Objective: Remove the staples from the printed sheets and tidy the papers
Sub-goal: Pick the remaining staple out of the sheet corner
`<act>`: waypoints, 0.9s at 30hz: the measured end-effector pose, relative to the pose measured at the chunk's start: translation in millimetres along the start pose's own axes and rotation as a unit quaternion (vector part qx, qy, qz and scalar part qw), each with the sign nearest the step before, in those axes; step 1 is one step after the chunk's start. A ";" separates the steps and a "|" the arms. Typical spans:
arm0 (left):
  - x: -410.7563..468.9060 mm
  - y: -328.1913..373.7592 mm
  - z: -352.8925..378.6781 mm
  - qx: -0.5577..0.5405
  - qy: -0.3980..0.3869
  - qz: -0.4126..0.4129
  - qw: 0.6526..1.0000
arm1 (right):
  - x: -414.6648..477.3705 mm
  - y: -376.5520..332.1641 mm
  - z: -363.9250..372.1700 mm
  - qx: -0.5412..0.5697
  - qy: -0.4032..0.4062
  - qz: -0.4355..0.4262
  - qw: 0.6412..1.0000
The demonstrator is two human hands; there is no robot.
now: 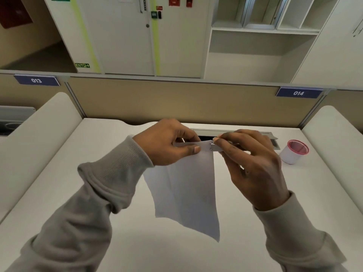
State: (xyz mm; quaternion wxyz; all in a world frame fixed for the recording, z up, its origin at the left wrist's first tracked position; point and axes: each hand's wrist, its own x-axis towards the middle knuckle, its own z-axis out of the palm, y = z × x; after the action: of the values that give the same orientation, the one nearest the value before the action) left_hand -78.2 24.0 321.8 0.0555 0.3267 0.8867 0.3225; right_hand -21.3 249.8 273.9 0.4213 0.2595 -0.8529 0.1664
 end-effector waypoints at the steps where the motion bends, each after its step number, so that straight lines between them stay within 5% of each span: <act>1: 1.0 1.1 -1.2 0.004 -0.009 0.000 1.000 | 0.7 0.9 -1.2 0.002 -0.005 -0.008 1.000; 13: 8.8 11.2 -4.3 0.016 -0.044 0.006 0.999 | 1.5 -9.5 -24.1 0.054 0.047 0.001 0.997; 18: 9.5 16.0 -3.5 0.027 -0.051 0.010 0.998 | -3.8 -3.8 -19.6 0.015 -0.046 -0.013 0.999; 27: 11.3 18.5 -3.3 0.035 -0.071 0.016 0.997 | -6.2 -5.7 -19.3 -0.050 -0.082 -0.040 0.995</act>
State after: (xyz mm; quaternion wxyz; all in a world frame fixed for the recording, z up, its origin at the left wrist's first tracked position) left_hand -78.0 39.9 337.0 0.1020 0.3643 0.8860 0.2683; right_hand -2.7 256.8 280.7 0.3685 0.2845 -0.8810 0.0844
